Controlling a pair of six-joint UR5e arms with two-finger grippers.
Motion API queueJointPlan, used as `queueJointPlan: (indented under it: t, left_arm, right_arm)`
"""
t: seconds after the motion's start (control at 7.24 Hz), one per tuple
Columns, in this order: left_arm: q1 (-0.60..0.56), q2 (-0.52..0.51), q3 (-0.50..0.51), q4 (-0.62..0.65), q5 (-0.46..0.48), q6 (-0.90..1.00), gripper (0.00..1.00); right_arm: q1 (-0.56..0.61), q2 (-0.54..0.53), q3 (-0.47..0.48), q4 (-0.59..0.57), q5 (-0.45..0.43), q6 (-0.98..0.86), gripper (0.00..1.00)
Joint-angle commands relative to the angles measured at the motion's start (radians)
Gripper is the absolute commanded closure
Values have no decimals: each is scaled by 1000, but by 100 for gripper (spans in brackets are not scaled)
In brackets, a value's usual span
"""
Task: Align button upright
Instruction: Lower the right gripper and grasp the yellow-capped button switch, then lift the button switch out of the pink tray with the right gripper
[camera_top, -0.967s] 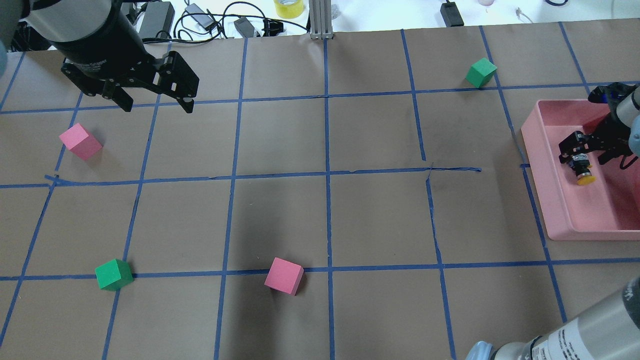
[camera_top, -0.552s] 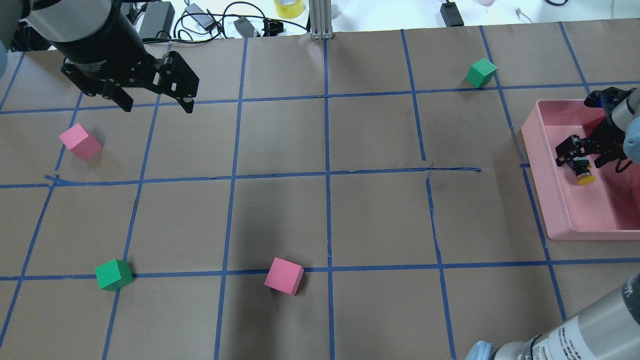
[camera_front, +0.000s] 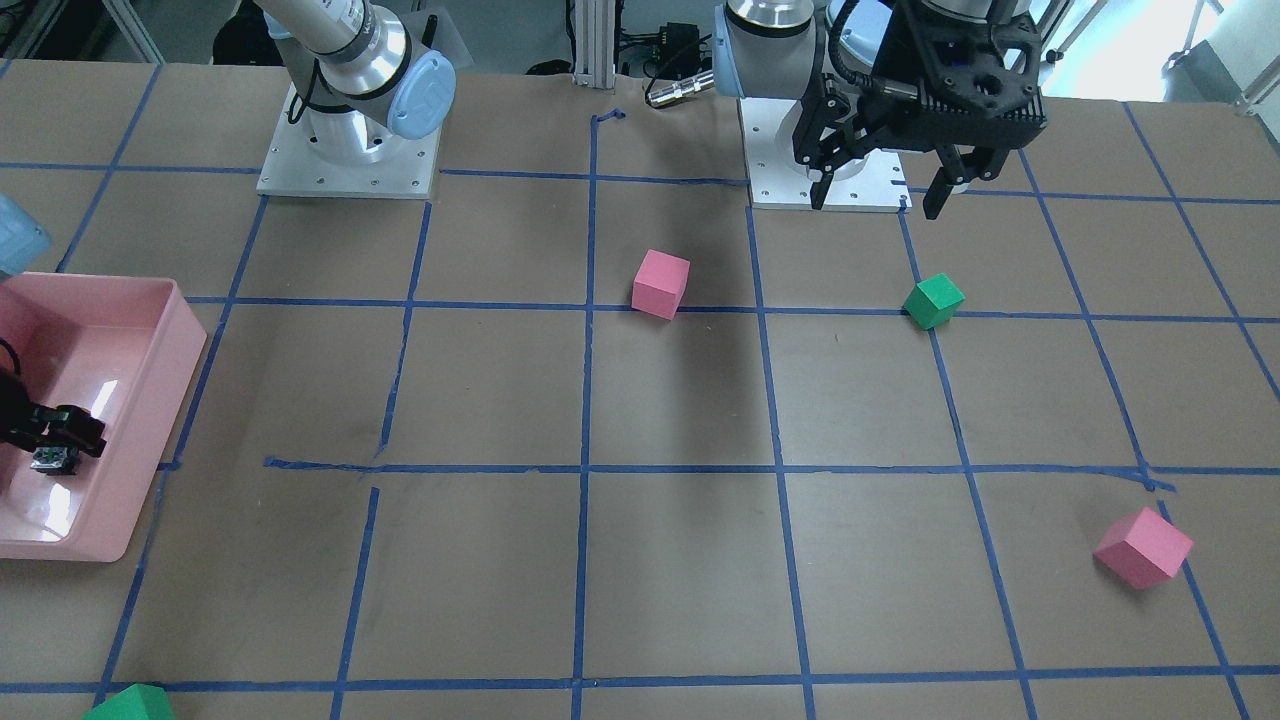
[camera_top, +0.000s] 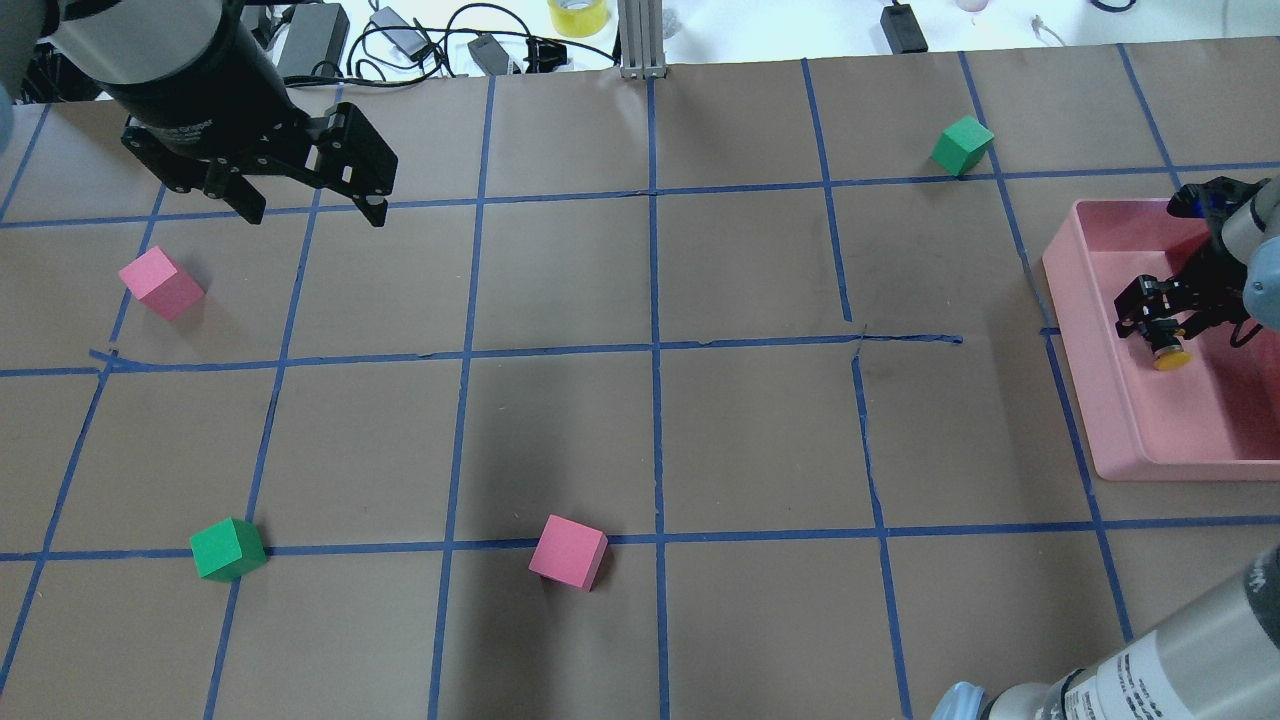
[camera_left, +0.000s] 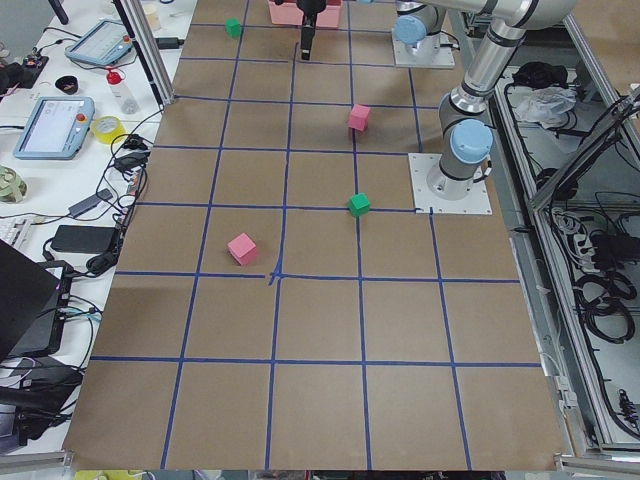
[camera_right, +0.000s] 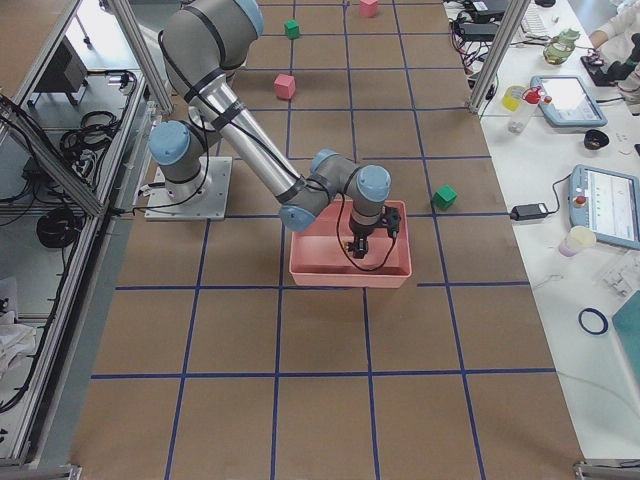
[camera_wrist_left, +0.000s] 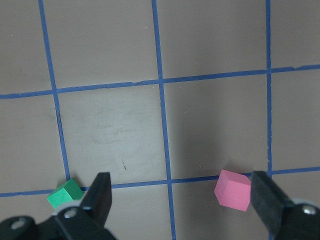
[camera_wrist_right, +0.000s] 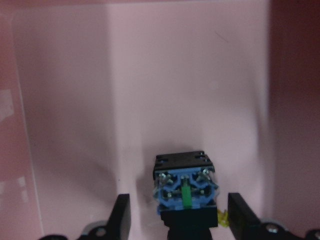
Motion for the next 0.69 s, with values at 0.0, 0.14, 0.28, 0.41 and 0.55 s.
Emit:
queueJointPlan:
  t: [0.0,0.14,0.28,0.41,0.55]
  left_arm:
    - [0,-1,0,0,2,1,0]
    - [0,-1,0,0,2,1,0]
    - [0,1,0,0,0,1,0]
    - [0,1,0,0,2,1,0]
    - [1,-1,0,0,0,1,0]
  right_arm:
    - [0,-25,0,5,-10,3,100]
    - [0,-31,-1,8,-8,9,100]
    - [0,-35,-13,25,-8,11,100]
    - [0,-60,-30,37,1,20,100]
    - [8,-89,-51,98,6,50,100]
